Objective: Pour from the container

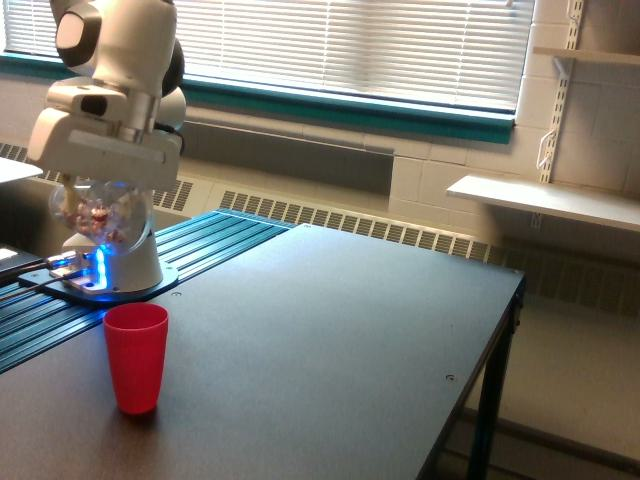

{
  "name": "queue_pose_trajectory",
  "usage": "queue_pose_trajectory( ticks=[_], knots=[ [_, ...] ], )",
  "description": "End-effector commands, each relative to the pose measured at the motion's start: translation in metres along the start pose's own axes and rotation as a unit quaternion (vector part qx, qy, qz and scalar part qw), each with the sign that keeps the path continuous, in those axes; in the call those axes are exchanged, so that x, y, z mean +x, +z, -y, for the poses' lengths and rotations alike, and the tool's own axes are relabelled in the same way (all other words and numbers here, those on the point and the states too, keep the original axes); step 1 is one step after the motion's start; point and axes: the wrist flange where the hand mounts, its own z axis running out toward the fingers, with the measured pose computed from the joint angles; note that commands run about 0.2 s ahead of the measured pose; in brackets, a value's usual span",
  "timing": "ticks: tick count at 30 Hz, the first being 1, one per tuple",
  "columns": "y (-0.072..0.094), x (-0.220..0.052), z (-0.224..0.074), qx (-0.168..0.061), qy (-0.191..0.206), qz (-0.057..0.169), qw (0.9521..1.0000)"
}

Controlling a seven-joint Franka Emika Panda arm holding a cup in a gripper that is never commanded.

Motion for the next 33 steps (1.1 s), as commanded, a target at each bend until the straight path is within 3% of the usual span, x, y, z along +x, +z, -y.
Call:
queue_pose_trajectory(
  ticks=[1,22,33],
  knots=[
    [0.009,0.001,-0.006,-0.016,0.013,0.016,0.9997],
    [0.024,0.009,0.014,-0.045,0.038,0.039,0.9975],
    [0.019,0.012,0.03,-0.045,0.041,0.054,0.9967]
  ],
)
